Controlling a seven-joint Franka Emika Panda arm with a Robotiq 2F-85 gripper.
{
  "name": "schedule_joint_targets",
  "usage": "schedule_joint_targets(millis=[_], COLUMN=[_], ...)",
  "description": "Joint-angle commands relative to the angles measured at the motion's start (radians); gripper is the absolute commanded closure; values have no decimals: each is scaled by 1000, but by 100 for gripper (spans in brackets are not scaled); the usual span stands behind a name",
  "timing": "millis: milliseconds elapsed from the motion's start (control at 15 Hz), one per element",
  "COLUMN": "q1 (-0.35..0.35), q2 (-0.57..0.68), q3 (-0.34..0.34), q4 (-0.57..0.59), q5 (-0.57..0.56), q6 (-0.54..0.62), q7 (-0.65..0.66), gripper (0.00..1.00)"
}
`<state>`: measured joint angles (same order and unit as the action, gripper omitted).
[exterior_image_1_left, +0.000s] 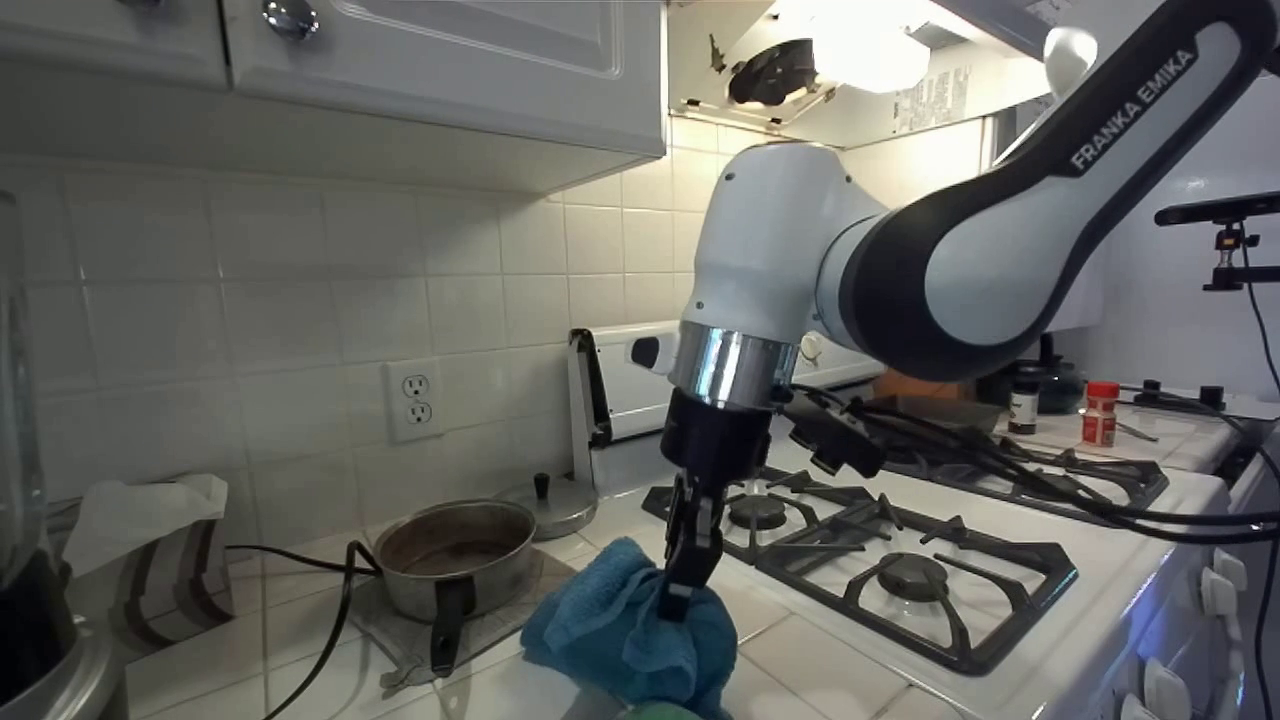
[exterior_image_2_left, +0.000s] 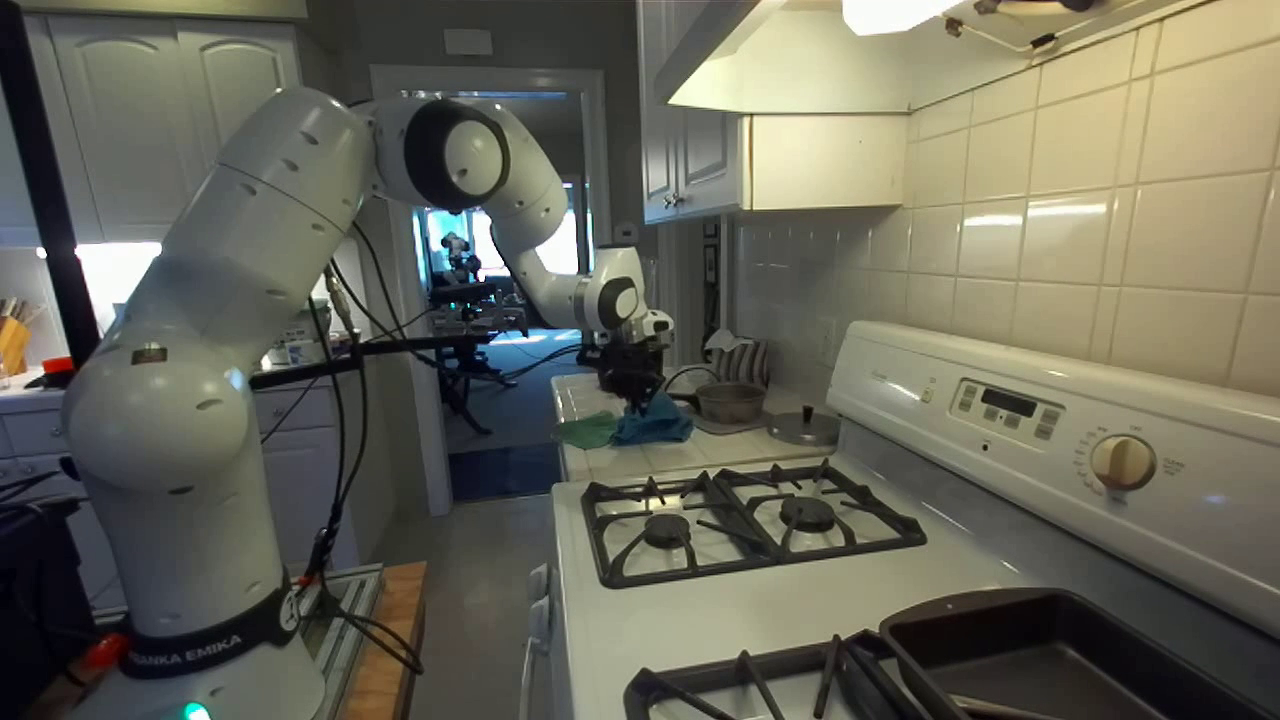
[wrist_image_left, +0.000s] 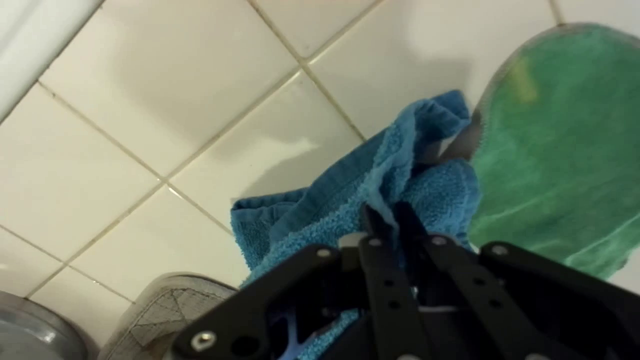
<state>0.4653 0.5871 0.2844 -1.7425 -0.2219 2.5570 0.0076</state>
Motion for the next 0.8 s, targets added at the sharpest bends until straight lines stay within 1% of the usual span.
schedule_joint_targets(millis=[0,267,533,733], q1=[39,68,90,94], q2=[-89,-157,-219,-267], q3=[-23,-11,-15,-17], q4=[-19,-17,-25,-38], q5=[-3,-10,-29,-51], q6=[-117,-218,-282,-334], q7=[44,91,165,221], gripper=[97,97,97,97])
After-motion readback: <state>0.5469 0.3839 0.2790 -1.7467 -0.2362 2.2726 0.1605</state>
